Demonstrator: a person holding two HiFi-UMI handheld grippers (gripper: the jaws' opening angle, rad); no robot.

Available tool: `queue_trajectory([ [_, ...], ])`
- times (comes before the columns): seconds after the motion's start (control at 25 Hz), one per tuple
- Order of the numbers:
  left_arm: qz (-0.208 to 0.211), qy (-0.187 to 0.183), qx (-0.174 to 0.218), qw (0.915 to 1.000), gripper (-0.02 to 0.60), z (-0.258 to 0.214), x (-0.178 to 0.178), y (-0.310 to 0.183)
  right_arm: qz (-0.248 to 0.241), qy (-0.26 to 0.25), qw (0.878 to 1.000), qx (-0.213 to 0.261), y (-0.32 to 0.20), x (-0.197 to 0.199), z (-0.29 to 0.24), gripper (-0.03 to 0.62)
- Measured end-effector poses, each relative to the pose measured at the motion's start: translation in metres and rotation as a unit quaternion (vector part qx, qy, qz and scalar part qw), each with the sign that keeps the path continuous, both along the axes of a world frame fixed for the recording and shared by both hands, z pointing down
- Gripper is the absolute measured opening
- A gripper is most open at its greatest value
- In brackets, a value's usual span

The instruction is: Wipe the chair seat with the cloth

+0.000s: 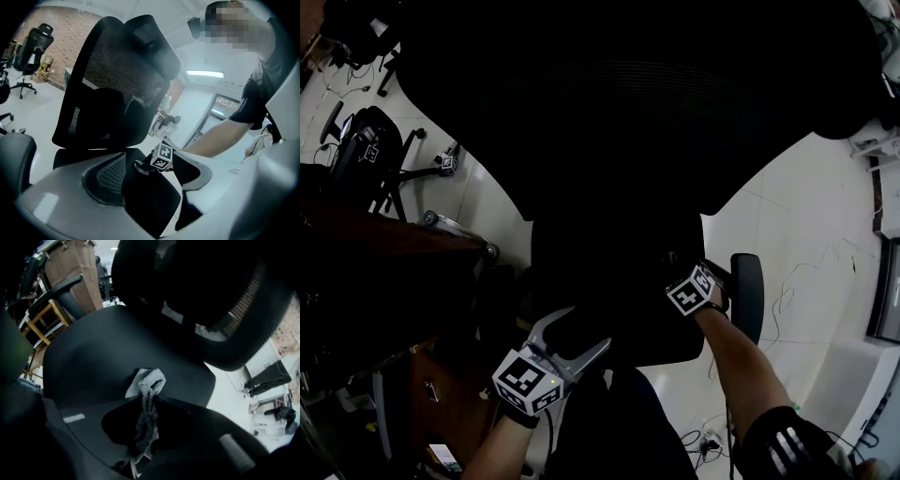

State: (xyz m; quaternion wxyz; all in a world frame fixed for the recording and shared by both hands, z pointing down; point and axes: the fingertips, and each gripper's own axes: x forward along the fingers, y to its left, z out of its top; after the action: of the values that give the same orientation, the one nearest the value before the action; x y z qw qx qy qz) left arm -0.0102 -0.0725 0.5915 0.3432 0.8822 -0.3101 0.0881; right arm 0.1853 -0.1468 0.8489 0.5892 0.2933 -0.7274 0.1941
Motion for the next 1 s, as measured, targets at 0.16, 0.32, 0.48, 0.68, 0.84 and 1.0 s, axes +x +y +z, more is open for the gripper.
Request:
queue_trajectory([
  [0.16, 0.001, -0.005, 0.001, 1.0, 0.337, -0.004, -0.005, 0.004, 0.022, -0.036, 0.999, 0.013, -0.004, -0.018, -0.015, 0.046],
  [0.32, -0.017, -0.018, -0.002, 0.9997, 0.337, -0.009, -0.026, 0.012, -0.002, -0.122, 0.992, 0.016, 0.006, -0.104, -0.041, 0.046],
  [0.48, -0.05, -0.029, -0.005, 0.9983, 0.337, -0.007, -0.057, 0.022, -0.05, -0.188, 0.981, 0.003, 0.031, -0.207, -0.05, 0.046],
  [0.68, -0.066, -0.044, -0.009, 0.9968, 0.337, -0.005, -0.079, 0.032, -0.106, -0.214, 0.971, -0.022, 0.067, -0.289, -0.042, 0.046],
  [0.84, -0.072, -0.043, -0.01, 0.9964, 0.337, -0.004, -0.085, 0.037, -0.135, -0.193, 0.971, -0.038, 0.09, -0.303, -0.017, 0.046],
  [1.0, -0.067, -0.04, -0.014, 0.9969, 0.337, -0.002, -0.085, 0.045, -0.149, -0.163, 0.975, -0.038, 0.102, -0.283, -0.001, 0.046],
])
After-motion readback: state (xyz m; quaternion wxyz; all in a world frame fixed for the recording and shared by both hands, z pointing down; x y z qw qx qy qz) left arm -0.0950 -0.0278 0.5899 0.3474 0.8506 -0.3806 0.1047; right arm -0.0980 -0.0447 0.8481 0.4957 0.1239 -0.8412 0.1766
